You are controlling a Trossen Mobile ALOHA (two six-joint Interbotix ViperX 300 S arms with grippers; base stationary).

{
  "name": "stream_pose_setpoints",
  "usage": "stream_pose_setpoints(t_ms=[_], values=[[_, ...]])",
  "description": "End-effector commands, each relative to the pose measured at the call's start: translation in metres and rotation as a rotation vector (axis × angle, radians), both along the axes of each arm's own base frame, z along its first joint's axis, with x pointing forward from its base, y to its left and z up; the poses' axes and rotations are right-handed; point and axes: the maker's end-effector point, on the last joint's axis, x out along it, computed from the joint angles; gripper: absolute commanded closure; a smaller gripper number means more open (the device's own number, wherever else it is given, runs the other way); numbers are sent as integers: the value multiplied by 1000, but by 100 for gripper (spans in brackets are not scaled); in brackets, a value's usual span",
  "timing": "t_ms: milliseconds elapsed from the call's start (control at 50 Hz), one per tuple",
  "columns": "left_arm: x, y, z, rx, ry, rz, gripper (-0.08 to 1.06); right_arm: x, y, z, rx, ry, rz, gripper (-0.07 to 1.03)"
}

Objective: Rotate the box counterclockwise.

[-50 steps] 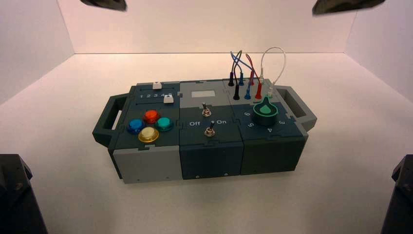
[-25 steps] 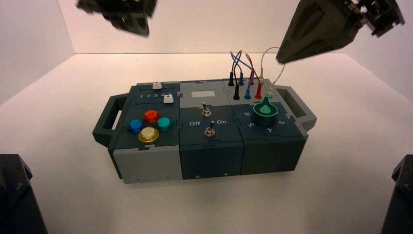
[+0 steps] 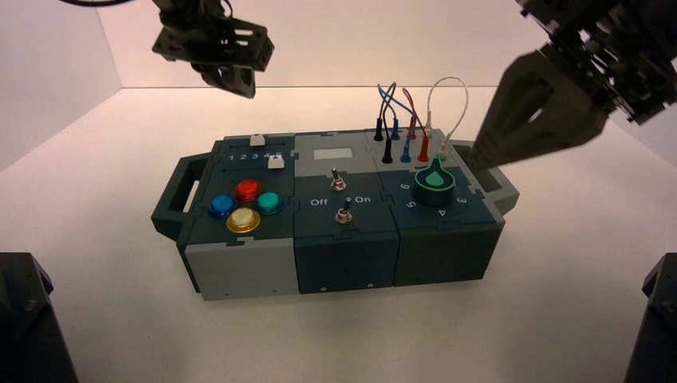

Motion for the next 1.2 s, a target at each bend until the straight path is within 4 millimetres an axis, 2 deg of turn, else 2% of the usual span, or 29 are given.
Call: stream_pose_setpoints(t_ms=[20,280,360,500,560,700,820,980,1200], values=[[12,-6,9,-16,-36,-1,101,-2,2,2,5,9,13,99],[23,-11,0,-8,-25,-5,101,-13,4,-1,-13,76,49,99],[25,-13,-3,-3,-22,-11,101,-14,4,-8,-41,113,56,99],[31,-15,-10,6,-13,-16,101,-11,10,-19,-103,166,107,99],[33,-16,-14,15,-9,-26,100,-4,16,-21,-121,167,120,99],[36,-17,-20,24,-1,-33,101,0,15,-31,-170,185,137,99],[38,-18,-27,30,10,-34,101,1,14,-47,-219,216,157,99],[40,-19,-29,35,9,-41,101,-2,15,-59,-257,251,183,99],[39,-19,-32,43,21,-45,100,8,17,-68,-310,245,218,99]])
